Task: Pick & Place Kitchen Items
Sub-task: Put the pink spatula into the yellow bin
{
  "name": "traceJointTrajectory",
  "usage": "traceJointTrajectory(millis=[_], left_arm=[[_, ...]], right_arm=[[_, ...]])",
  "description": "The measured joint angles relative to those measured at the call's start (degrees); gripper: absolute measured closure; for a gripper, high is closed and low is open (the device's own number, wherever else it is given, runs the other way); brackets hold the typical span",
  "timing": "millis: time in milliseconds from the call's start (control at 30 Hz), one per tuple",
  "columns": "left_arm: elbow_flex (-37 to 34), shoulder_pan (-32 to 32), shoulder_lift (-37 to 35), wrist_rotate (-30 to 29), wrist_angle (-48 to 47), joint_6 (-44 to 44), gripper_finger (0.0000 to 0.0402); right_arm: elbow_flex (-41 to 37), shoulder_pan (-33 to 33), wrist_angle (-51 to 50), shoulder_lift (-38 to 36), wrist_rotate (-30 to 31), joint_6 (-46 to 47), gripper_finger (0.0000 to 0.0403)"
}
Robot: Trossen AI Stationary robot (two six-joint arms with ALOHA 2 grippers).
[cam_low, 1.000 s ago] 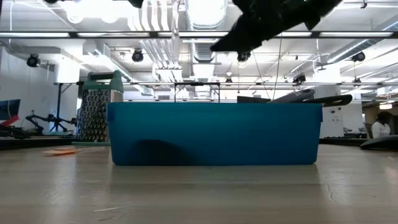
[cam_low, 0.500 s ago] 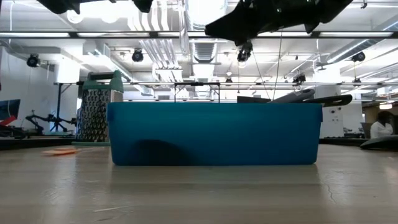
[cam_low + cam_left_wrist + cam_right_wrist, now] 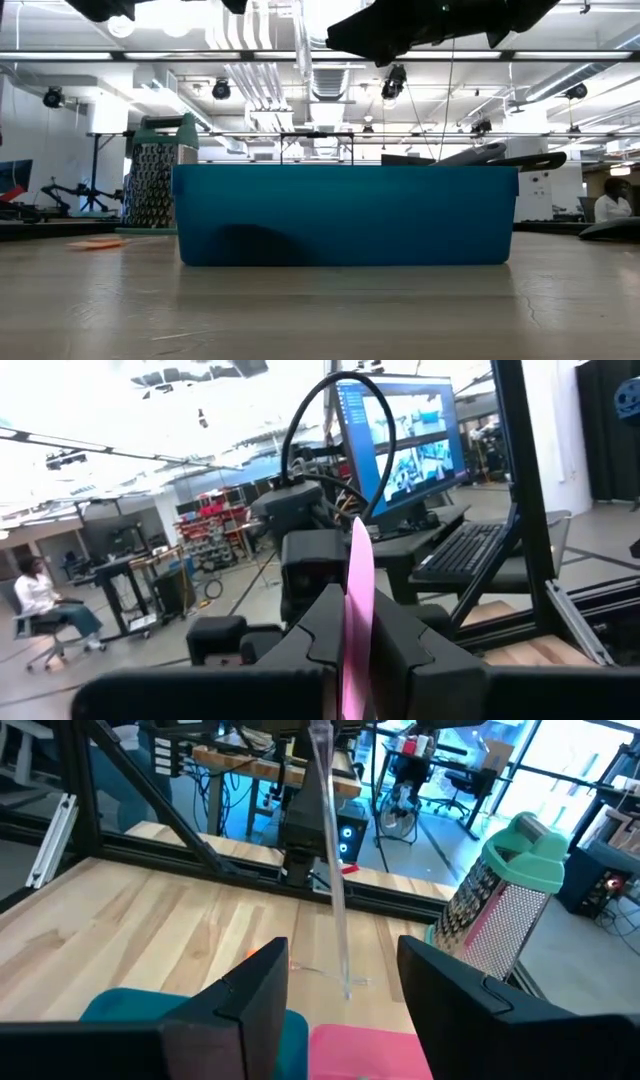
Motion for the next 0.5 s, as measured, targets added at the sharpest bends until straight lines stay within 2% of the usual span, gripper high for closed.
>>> traceJointTrajectory(millis=[267,500], left_arm=[[6.02,1.24,7.28,2.65,-0.08,0.57,0.0379],[10.22,1.76,10.37,4.19,-1.24,0.87,0.0379]], right_arm=[[0.0,-0.02,0.01,0.03,0.0,-0.2,0.0233],[0.0,-0.02,-0.11,0.03,0.22,-0.04,0.0282]])
